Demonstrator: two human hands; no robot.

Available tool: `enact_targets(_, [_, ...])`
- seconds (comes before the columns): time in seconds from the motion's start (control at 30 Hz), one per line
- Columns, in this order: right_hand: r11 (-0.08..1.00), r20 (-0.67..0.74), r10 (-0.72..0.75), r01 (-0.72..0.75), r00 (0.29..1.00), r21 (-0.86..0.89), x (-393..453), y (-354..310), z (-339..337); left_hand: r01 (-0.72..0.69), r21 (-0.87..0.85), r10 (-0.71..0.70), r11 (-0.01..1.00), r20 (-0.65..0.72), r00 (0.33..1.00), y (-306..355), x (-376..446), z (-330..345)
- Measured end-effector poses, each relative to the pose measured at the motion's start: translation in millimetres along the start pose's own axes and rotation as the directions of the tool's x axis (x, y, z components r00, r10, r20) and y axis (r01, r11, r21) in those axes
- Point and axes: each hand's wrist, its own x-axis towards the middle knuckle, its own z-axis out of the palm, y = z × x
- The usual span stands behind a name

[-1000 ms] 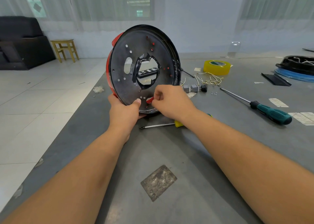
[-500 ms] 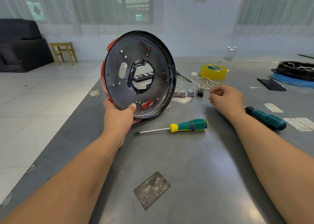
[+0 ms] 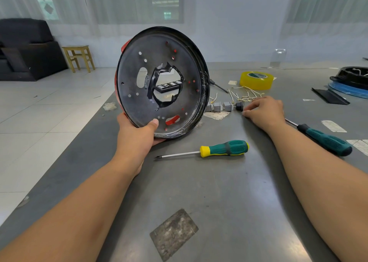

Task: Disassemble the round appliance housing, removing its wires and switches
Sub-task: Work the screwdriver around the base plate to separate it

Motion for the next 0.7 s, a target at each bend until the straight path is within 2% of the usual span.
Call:
enact_targets(0.13, [1.000, -0.004, 0.005, -0.005, 1.000, 0.015, -2, -1, -2, -0.001, 0.014, 0.001, 1.000, 0.001, 1.000, 0, 0, -1])
enact_targets(0.23, [0.998, -0.057, -0.034, 0.037, 0.998, 0.049, -13, -2, -6, 0.003, 0.023, -0.003, 1.000, 0.003, 1.000, 1, 0, -1])
enact_targets(0.37, [0.978, -0.134, -0.146, 0.163, 0.980, 0.131, -40, -8, -12, 0.018, 0.031, -0.018, 0.999, -0.004, 1.000, 2, 1, -2])
enact_targets(0.47, [0.927, -0.163, -0.295, 0.324, 0.941, 0.191, -74, -22, -17, 0.028, 0.036, -0.028, 0.999, -0.010, 1.000, 4, 0, -2])
enact_targets(0.57, [0.858, -0.033, -0.473, 0.469, 0.880, 0.211, -116, -35, -26, 0.036, 0.041, -0.035, 0.999, -0.014, 0.999, 5, -1, -2])
enact_targets(0.67, [0.789, 0.238, -0.612, 0.599, 0.754, 0.133, -146, -40, -29, 0.041, 0.040, -0.040, 0.998, -0.015, 0.999, 7, -3, -3])
enact_targets(0.7, [0.763, 0.285, -0.635, 0.641, 0.718, 0.083, -150, -40, -28, 0.043, 0.038, -0.042, 0.998, -0.015, 0.999, 8, -4, -3])
